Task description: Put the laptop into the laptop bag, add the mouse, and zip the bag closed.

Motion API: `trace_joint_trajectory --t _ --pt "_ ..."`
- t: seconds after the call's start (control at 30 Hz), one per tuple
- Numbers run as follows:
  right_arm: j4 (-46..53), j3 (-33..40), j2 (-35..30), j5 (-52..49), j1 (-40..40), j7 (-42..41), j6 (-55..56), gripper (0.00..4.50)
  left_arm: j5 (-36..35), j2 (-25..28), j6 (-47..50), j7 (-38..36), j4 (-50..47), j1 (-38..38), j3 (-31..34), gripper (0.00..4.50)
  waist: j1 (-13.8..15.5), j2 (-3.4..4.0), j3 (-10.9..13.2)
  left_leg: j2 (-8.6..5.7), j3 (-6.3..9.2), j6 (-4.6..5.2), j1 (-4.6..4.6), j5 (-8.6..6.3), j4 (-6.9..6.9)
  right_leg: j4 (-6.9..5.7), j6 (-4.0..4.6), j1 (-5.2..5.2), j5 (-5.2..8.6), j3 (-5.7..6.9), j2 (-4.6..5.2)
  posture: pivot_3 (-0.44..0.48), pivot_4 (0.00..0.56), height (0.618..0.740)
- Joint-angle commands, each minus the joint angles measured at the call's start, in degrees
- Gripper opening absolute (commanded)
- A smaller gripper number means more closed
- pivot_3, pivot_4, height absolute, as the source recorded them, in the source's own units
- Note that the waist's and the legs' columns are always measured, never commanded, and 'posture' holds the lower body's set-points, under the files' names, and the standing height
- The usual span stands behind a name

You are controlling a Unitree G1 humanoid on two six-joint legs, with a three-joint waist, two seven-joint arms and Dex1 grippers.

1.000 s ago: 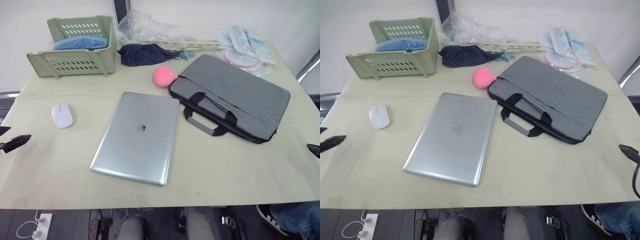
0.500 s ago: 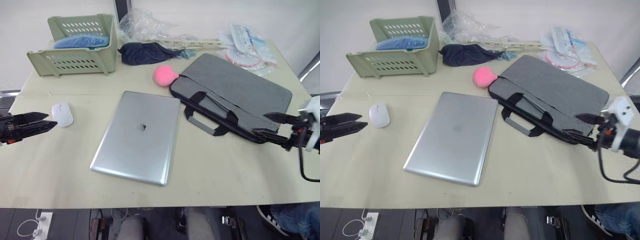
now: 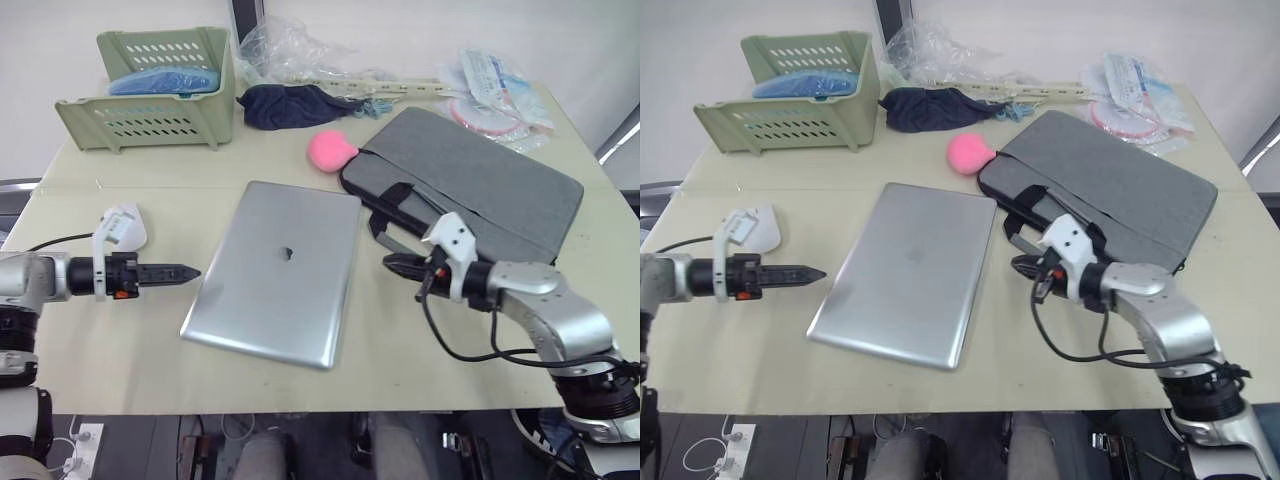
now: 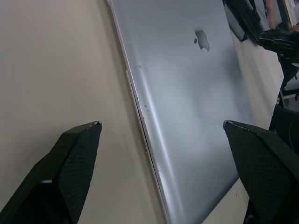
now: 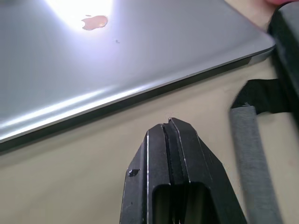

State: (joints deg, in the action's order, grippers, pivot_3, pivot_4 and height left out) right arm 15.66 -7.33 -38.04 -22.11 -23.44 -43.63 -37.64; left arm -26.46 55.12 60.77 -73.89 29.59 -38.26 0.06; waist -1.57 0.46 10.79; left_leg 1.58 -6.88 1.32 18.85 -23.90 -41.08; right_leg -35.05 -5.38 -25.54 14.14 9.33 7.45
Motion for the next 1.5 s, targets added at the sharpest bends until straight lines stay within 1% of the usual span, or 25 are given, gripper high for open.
trace_joint_trajectory --t 0.03,0.23,0.4,0.53,0.63,0.7,0.83,0.93,1.03,1.23,1.37,1.5 --pt "-0.58 -1.61 1.17 2.48 -1.36 0.86 0.91 0.04 1.53 -0.7 -1.87 0.26 2.7 -2.18 -0.49 4.5 0.01 -0.01 0.0 0.0 -0.01 0.0 0.0 0.0 0.0 -0.01 0.0 0.0 0.0 0.0 0.0 0.0 0.15 0.74" --pt "-6.68 -6.21 4.51 7.85 -3.8 0.96 3.88 0.04 4.72 -2.95 -5.53 -0.12 8.51 -6.03 -2.76 4.5 0.03 -0.03 -0.02 -0.01 0.01 0.0 0.01 0.0 -0.08 -0.06 0.0 0.0 0.0 -0.01 0.01 0.0 0.15 0.74" --pt "-11.39 -7.66 7.49 10.12 -6.14 0.87 5.72 0.04 5.32 -4.91 -4.14 -2.43 9.87 -7.47 -4.86 4.5 -0.08 -0.09 -0.06 -0.01 0.01 0.0 -0.03 0.0 -0.1 -0.13 0.0 0.02 0.0 -0.02 0.01 0.0 0.15 0.74" --pt "-13.98 -8.35 9.87 11.42 -7.37 0.5 6.98 0.04 5.68 -5.25 -2.05 -4.73 7.08 -6.51 -7.61 4.5 -0.18 -0.13 -0.09 -0.01 0.01 0.0 -0.1 0.0 -0.14 -0.29 0.0 0.03 0.0 -0.07 0.04 0.0 0.15 0.74" --pt "-15.4 -8.53 11.32 12.16 -7.89 0.32 8.0 0.04 5.6 -5.97 -2.15 -4.27 7.4 -6.59 -7.26 4.5 -0.21 -0.14 -0.1 0.0 0.02 0.01 -0.14 0.0 -0.13 -0.34 0.0 0.03 0.0 -0.09 0.04 0.0 0.15 0.74" --pt "-16.37 -8.8 12.3 12.73 -8.17 0.26 8.72 0.04 4.42 -6.74 -0.58 -4.1 6.08 -6.11 -6.49 4.5 -0.23 -0.17 -0.11 0.01 0.0 0.0 -0.21 0.0 -0.13 -0.35 0.0 0.08 0.0 -0.11 0.04 0.0 0.15 0.74" --pt "-18.59 -9.75 13.65 14.09 -9.17 -0.41 10.5 0.04 0.73 -6.65 4.84 -5.43 -3.28 -2.42 -6.33 4.5 -0.36 -0.2 -0.14 0.03 -0.03 0.01 -0.35 0.0 -0.13 -0.44 0.01 0.12 0.0 -0.25 0.06 0.0 0.15 0.74" --pt "-20.09 -11.27 14.29 15.71 -9.9 -1.41 12.26 0.04 -2.86 -7.35 9.94 -3.88 -10.61 0.23 -4.35 4.5 -0.36 -0.21 -0.14 0.05 0.0 0.0 -0.37 0.0 -0.13 -0.45 0.01 0.12 0.01 -0.29 0.07 0.0 0.15 0.74" --pt "-20.95 -11.79 14.79 16.75 -10.38 -2.14 13.34 0.04 -5.38 -7.99 13.38 -1.82 -15.26 1.84 -2.13 4.5 -0.41 -0.28 -0.18 0.06 0.04 0.0 -0.38 0.0 -0.14 -0.47 0.02 0.12 0.01 -0.33 0.07 0.0 0.15 0.74" --pt "-20.57 -11.8 15.74 17.33 -10.13 -3.15 13.61 0.04 -8.37 -9.95 17.05 3.57 -17.73 3.15 3.01 4.5 -0.77 -0.3 -0.19 0.1 0.18 0.0 -0.4 0.0 -0.13 -0.48 0.08 0.11 0.05 -0.34 0.04 0.0 0.15 0.74" --pt "-18.55 -11.6 15.5 17.19 -8.75 -3.42 12.69 0.04 -10.47 -13.48 19.94 9.41 -18.19 4.32 10.39 4.5 -0.62 -0.31 -0.2 0.1 0.28 0.0 -0.4 0.0 -0.14 -0.48 0.08 0.11 0.05 -0.36 0.05 0.0 0.15 0.74" --pt "-17.58 -10.94 14.97 17.44 -7.22 -3.66 12.31 0.04 -12.5 -15.4 22.63 13.06 -21.1 6.91 14.45 4.5 -0.35 -0.32 -0.21 0.09 0.36 0.0 -0.37 0.0 -0.12 -0.47 0.08 0.11 0.05 -0.32 0.06 0.0 0.15 0.74"
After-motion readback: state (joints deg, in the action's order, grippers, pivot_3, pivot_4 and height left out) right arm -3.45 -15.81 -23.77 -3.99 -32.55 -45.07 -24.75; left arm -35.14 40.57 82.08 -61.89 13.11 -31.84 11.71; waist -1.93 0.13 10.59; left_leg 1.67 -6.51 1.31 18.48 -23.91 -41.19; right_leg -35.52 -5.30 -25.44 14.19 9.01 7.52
